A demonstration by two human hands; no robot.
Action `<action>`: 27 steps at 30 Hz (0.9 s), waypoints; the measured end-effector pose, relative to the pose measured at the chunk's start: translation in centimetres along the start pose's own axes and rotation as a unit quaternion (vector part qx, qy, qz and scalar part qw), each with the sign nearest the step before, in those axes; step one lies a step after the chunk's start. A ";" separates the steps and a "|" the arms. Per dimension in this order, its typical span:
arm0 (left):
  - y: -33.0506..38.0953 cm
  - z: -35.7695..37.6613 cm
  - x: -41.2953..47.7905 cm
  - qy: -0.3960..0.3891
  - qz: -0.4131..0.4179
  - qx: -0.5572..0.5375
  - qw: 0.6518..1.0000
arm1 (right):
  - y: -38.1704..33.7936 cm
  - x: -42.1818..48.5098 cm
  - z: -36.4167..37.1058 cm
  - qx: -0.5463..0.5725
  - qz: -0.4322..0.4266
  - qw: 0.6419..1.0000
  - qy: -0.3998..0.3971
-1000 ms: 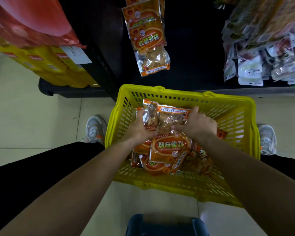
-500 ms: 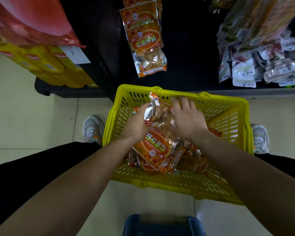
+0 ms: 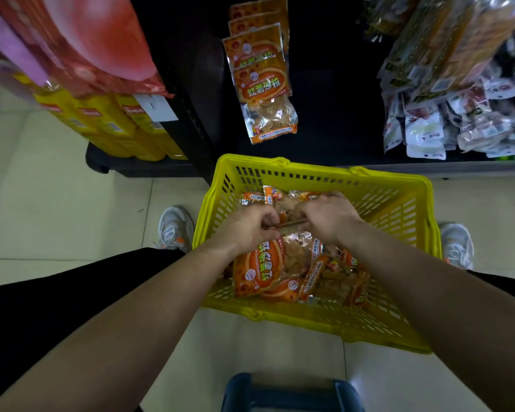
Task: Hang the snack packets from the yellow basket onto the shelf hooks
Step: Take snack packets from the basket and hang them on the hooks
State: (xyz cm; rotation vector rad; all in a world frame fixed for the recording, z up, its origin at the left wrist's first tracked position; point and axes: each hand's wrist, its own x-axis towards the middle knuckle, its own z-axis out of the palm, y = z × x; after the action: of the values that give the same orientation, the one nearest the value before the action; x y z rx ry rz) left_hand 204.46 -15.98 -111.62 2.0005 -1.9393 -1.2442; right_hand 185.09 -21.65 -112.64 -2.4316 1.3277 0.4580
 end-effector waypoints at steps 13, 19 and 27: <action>-0.9 -5.3 0.3 0.048 -0.045 -0.093 0.993 | 1.8 0.9 -2.1 0.046 0.013 0.998 -0.032; 1.8 -6.0 0.3 0.093 0.009 -0.015 0.996 | 0.4 -0.7 -4.1 0.135 -0.035 0.989 0.038; 6.8 -9.8 -3.5 0.121 0.075 -0.031 0.989 | 0.3 -5.0 -10.3 0.251 -0.055 0.965 0.054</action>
State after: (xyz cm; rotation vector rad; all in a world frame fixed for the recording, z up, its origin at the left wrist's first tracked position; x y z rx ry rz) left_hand 205.31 -18.72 -99.48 1.8402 -1.8699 -0.9647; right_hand 183.54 -22.57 -101.38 -2.1072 1.1665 -0.0452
